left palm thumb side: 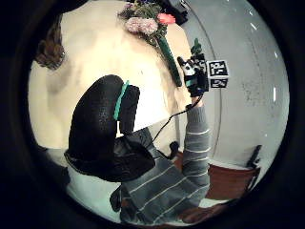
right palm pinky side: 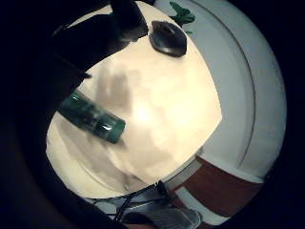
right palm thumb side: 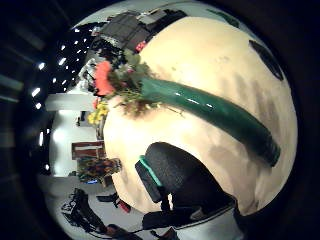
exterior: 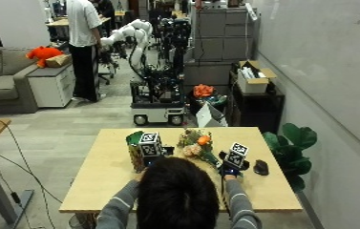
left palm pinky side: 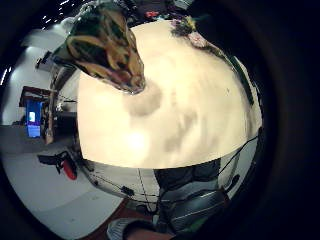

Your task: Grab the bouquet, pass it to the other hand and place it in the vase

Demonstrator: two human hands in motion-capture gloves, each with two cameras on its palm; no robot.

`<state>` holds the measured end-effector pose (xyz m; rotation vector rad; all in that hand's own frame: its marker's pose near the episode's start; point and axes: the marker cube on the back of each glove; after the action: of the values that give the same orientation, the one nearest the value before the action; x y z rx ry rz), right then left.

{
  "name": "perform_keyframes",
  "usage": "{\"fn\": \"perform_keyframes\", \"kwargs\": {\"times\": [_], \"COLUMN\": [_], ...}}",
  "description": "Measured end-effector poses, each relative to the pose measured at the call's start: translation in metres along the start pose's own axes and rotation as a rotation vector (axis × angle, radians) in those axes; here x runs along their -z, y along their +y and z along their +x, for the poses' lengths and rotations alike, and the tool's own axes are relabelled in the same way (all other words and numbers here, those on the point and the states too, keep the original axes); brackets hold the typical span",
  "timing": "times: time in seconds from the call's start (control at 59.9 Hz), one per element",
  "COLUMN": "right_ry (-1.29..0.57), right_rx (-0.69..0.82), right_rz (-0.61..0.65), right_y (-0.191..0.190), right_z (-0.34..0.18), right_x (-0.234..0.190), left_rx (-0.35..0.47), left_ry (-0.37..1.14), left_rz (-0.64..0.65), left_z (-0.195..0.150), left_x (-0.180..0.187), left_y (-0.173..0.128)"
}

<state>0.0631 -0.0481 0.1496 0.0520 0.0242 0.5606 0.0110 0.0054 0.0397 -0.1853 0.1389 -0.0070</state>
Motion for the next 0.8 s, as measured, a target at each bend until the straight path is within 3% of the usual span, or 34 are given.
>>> {"fn": "perform_keyframes", "kwargs": {"times": [0.05, 0.117, 0.217, 0.284, 0.334, 0.418, 0.468, 0.501, 0.551, 0.618, 0.685, 0.752, 0.802], "right_ry": [0.141, 0.127, 0.027, -0.044, 0.021, -0.01, -0.049, -0.029, -0.012, 0.026, 0.072, 0.065, 0.125], "right_rx": [-0.142, -0.118, 0.005, 0.034, -0.008, -0.001, 0.014, 0.01, 0.017, -0.017, -0.029, 0.019, 0.043], "right_rz": [-0.188, -0.256, -0.166, 0.013, 0.124, 0.124, 0.066, -0.05, -0.197, -0.23, -0.137, 0.143, 0.177], "right_y": [0.015, 0.02, 0.011, -0.005, -0.015, -0.012, -0.008, 0.003, 0.017, 0.02, 0.016, -0.007, 0.001], "right_z": [0.014, 0.011, 0.005, 0.003, 0.012, 0.006, 0.0, 0.003, 0.008, 0.014, 0.016, 0.007, 0.008], "right_x": [-0.015, -0.031, -0.063, -0.075, -0.076, -0.073, -0.071, -0.069, -0.067, -0.065, -0.065, -0.06, -0.053], "left_rx": [0.012, -0.004, -0.031, -0.036, -0.014, 0.169, 0.047, -0.001, 0.022, 0.1, 0.038, 0.025, 0.009], "left_ry": [0.006, 0.001, 0.032, 0.029, 0.02, -0.071, -0.009, 0.008, -0.003, -0.008, 0.047, 0.083, 0.084], "left_rz": [-0.043, -0.022, -0.022, -0.019, -0.039, -0.118, -0.055, -0.027, -0.031, -0.062, -0.035, -0.071, -0.057], "left_z": [0.005, 0.001, 0.008, 0.011, 0.009, -0.007, 0.001, 0.006, 0.003, -0.001, 0.004, 0.014, 0.019], "left_x": [0.009, 0.002, 0.004, 0.008, 0.007, -0.003, 0.0, 0.004, 0.001, -0.002, -0.003, 0.005, 0.009], "left_y": [0.021, 0.012, 0.018, 0.022, 0.021, 0.009, 0.013, 0.018, 0.013, 0.01, 0.003, 0.017, 0.021]}}
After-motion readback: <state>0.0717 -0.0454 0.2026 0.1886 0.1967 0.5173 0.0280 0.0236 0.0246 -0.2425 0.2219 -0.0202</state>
